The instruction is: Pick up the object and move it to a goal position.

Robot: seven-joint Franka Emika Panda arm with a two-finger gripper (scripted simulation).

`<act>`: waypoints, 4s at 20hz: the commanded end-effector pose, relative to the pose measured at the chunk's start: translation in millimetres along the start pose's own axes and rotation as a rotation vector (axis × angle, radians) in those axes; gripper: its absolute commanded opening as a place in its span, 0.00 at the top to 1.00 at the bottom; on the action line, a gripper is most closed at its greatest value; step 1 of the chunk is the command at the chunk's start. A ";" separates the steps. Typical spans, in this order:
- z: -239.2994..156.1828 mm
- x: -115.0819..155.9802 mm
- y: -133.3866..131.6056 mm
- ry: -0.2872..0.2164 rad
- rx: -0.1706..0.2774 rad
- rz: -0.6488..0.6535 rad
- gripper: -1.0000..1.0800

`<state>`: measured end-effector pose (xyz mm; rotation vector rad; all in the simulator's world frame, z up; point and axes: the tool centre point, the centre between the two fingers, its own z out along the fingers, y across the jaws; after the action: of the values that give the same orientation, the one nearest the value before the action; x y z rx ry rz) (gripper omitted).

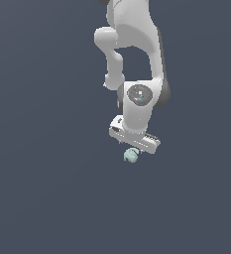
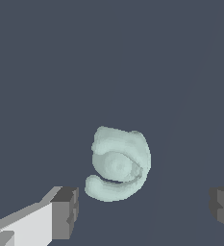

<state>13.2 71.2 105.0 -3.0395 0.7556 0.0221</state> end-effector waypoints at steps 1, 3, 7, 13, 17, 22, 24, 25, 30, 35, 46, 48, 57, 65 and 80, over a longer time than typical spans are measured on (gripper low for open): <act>2.9 1.5 -2.7 0.005 -0.001 0.053 0.04; 4.8 2.4 -4.6 0.008 -0.002 0.086 0.04; 7.7 3.7 -7.3 0.012 -0.004 0.138 0.04; 9.9 4.7 -9.4 0.016 -0.004 0.176 0.04; 10.3 4.5 -9.5 0.016 -0.004 0.174 0.04; 24.3 4.5 -9.1 0.016 -0.004 0.176 0.04; 35.3 4.4 -8.9 0.016 -0.004 0.177 0.04; 41.2 4.3 -8.6 0.016 -0.004 0.177 0.04; 58.8 4.7 -8.6 0.016 -0.004 0.179 0.04; 60.1 5.5 -9.2 0.016 -0.004 0.179 1.00; 58.2 5.4 -9.8 0.017 -0.004 0.179 1.00; 53.9 5.1 -11.1 0.017 -0.004 0.179 1.00; 0.9 1.5 -27.3 0.017 -0.004 0.179 1.00; -81.6 -3.5 -52.7 0.017 -0.005 0.180 1.00; -233.8 -10.4 -102.0 0.018 -0.005 0.180 1.00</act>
<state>53.1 159.6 326.6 -2.9688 1.0283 -0.0031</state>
